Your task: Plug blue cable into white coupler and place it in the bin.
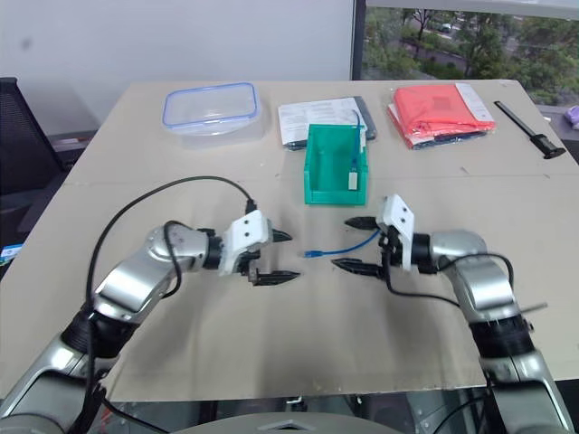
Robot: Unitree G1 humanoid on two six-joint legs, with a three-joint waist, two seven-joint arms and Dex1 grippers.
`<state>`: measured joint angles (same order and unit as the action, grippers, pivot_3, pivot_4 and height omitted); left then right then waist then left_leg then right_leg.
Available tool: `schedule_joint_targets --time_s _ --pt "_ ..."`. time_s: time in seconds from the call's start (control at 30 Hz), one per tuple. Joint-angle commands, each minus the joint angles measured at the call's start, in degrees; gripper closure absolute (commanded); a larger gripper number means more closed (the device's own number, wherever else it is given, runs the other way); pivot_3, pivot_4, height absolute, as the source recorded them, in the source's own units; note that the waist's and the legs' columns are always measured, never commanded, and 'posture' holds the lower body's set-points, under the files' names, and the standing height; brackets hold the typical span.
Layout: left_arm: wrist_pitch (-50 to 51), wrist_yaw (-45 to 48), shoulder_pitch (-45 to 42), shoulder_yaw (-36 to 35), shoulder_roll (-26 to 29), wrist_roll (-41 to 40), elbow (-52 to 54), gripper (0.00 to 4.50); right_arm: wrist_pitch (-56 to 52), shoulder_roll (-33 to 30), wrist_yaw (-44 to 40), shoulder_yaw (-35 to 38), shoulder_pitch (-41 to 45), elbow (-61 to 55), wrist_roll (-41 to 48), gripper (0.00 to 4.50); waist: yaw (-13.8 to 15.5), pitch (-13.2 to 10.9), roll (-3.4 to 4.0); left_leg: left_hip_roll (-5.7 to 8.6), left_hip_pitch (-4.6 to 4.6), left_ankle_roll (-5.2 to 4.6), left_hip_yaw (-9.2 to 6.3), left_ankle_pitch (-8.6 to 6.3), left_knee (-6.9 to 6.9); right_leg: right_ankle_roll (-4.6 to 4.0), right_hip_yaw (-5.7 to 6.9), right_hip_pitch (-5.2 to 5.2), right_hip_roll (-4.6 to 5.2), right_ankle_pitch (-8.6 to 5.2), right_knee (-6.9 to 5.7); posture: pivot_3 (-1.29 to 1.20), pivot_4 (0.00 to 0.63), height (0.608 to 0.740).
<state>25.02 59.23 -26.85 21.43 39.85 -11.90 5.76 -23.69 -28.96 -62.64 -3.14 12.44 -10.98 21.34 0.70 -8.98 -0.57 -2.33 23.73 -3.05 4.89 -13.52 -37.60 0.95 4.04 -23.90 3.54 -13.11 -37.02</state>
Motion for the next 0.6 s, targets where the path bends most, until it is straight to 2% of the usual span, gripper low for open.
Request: schedule_joint_targets --time_s 0.03,0.1,0.2,0.23,0.3,0.37,0.43,0.53,0.6 --pt "-3.0 2.5 -3.3 1.4 -2.1 2.2 -4.1 0.21 -0.3 -1.7 1.9 3.4 -3.9 -6.4 3.1 0.03 0.0 0.0 -0.01 0.00 -0.02 -0.06 -0.01 -0.04 -0.01 0.00 0.00 0.00 0.00 0.00 -0.03 0.00 0.150 0.736" --pt "-3.6 3.9 -4.4 1.9 -2.9 2.8 -6.0 0.21 -0.6 -2.4 3.1 4.4 -5.8 -7.9 3.7 0.03 -0.2 0.0 -0.01 -0.01 -0.04 -0.08 0.02 -0.04 -0.04 0.01 -0.06 0.00 -0.04 0.00 -0.04 0.00 0.150 0.736" --pt "-2.8 6.0 -5.1 2.6 -3.2 3.6 -7.2 1.01 -0.7 -3.1 4.7 5.5 -7.4 -9.0 4.2 0.00 0.0 0.0 -0.02 -0.06 -0.02 -0.09 -0.03 -0.05 -0.24 0.11 -0.05 0.00 -0.08 -0.06 -0.16 0.00 0.150 0.736" --pt "-2.5 6.8 -5.2 3.0 -3.0 4.0 -7.5 1.62 -0.7 -3.2 5.1 5.6 -7.6 -9.2 4.3 0.00 0.0 0.0 -0.02 -0.07 -0.03 -0.10 -0.05 -0.06 -0.28 0.16 -0.06 0.01 -0.08 -0.10 -0.19 0.00 0.150 0.736" --pt "-2.3 7.5 -5.3 3.2 -2.9 4.8 -7.9 2.45 -0.6 -3.6 5.6 5.6 -7.8 -9.3 4.5 0.00 0.0 0.0 -0.02 -0.09 -0.02 -0.10 -0.05 -0.06 -0.35 0.16 -0.06 0.01 -0.07 -0.11 -0.25 0.00 0.150 0.736" --pt "-2.2 7.8 -5.1 3.2 -2.9 5.4 -8.2 3.61 -0.7 -3.7 6.2 5.3 -7.7 -9.4 4.7 0.00 0.0 0.0 -0.02 -0.09 -0.01 -0.11 -0.05 -0.07 -0.41 0.15 -0.07 0.01 -0.05 -0.11 -0.31 0.00 0.150 0.736" --pt "-2.7 7.6 -4.8 2.7 -3.5 5.4 -8.2 4.42 -2.3 -3.1 7.3 4.6 -7.5 -10.3 5.7 0.00 0.0 0.0 -0.02 -0.09 0.00 -0.12 -0.06 -0.07 -0.44 0.15 -0.07 0.01 -0.04 -0.11 -0.33 0.00 0.150 0.736" --pt "-3.2 6.7 -4.5 1.6 -4.9 4.8 -8.1 4.48 -7.4 -2.3 8.4 3.9 -8.3 -12.7 10.2 0.00 0.1 0.0 -0.02 -0.10 0.01 -0.12 -0.10 -0.07 -0.48 0.07 -0.09 0.01 -0.02 -0.07 -0.37 0.00 0.150 0.736" --pt "-1.9 6.1 -4.2 0.0 -6.4 3.2 -7.6 4.48 -14.0 -1.5 9.3 4.9 -9.8 -14.9 17.5 0.00 0.3 0.0 -0.03 -0.11 0.02 -0.12 -0.15 -0.07 -0.50 0.04 -0.10 0.02 -0.01 -0.05 -0.41 0.00 0.150 0.736"
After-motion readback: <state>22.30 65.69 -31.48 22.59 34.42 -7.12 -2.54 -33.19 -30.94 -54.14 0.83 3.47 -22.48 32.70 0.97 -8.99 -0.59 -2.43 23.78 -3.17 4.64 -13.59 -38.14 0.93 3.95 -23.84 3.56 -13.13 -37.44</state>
